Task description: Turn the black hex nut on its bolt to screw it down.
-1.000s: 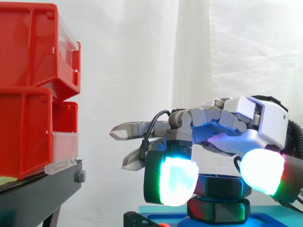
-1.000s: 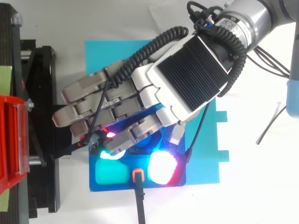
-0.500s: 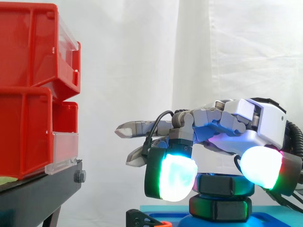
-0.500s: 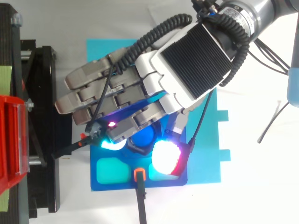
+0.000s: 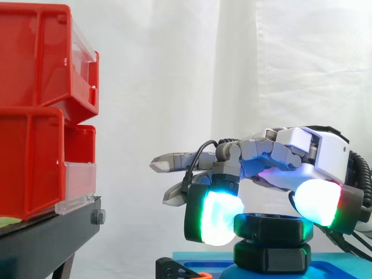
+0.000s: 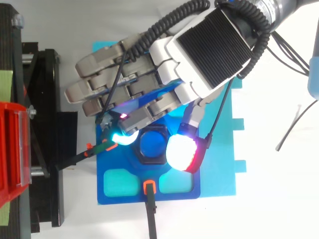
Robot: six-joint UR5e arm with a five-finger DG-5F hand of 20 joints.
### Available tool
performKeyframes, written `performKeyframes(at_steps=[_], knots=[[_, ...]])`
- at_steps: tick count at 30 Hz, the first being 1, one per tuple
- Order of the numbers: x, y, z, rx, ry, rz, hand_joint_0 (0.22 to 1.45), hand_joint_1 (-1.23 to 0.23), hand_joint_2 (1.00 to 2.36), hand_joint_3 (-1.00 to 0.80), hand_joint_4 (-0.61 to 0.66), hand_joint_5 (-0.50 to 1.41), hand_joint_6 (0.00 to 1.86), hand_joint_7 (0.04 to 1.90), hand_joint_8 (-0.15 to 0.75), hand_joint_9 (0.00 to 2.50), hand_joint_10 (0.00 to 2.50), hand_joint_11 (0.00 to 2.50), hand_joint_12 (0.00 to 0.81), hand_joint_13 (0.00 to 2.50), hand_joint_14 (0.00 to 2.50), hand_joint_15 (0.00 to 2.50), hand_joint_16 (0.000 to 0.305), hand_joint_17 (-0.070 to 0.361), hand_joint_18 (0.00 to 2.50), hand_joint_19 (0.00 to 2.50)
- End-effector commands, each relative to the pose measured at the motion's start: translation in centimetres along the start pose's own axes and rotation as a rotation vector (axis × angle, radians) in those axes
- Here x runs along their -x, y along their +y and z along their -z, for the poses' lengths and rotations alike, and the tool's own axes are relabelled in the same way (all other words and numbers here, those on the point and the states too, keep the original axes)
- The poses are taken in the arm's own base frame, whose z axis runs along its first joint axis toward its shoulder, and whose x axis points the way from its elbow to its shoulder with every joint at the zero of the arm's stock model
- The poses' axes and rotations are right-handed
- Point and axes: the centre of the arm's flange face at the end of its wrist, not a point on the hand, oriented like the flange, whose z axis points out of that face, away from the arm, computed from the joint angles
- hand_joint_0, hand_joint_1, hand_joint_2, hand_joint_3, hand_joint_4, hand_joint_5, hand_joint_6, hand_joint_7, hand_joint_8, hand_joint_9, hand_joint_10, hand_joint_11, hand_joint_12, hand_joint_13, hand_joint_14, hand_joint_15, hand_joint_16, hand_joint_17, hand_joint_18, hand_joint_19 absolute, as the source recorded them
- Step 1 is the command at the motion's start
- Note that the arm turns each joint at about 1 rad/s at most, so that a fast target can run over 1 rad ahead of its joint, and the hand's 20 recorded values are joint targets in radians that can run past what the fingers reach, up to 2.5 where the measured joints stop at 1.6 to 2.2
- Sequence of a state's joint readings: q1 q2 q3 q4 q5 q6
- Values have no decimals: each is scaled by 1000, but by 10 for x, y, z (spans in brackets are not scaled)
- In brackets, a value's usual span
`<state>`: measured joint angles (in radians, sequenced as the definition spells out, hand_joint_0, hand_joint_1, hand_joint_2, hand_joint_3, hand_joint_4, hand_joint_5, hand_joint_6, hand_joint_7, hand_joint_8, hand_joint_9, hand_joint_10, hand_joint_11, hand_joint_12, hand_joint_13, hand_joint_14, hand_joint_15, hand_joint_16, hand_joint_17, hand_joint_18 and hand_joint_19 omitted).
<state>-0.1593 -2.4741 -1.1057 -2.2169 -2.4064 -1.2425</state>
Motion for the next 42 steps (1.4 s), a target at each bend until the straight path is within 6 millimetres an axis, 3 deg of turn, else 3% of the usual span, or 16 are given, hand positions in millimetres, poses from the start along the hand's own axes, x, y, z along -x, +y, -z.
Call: performKeyframes(at_steps=[1, 13, 20, 27, 35, 42], knots=[[-4, -4, 8, -8, 5, -2, 518, -259, 1000, -500, 288, -76, 551, 1249, 321, 664, 6, 249, 353, 310, 0, 73, 49, 111, 233, 226], [5, -17, 24, 6, -9, 6, 520, -260, 1000, -500, 291, -74, 529, 1281, 323, 666, 6, 242, 354, 317, 2, 78, 49, 110, 246, 223], [37, -26, -1, 90, -51, 4, 520, -261, 1000, -500, 298, -72, 500, 1322, 321, 664, 5, 247, 356, 328, 2, 81, 49, 111, 263, 238], [44, -24, -14, 114, -71, 21, 518, -264, 1000, -500, 316, -82, 501, 1233, 315, 641, 5, 249, 361, 195, 1, 41, 49, 111, 96, 191], [31, -3, -39, 141, -81, 0, 508, -250, 1000, -500, 329, -99, 501, 1158, 309, 571, 7, 246, 352, 59, 1, 32, 50, 114, 0, 200], [16, 11, -48, 113, -89, -34, 505, -253, 1000, -500, 315, -107, 502, 1090, 301, 533, 5, 232, 352, 0, 0, 20, 51, 115, 0, 177]])
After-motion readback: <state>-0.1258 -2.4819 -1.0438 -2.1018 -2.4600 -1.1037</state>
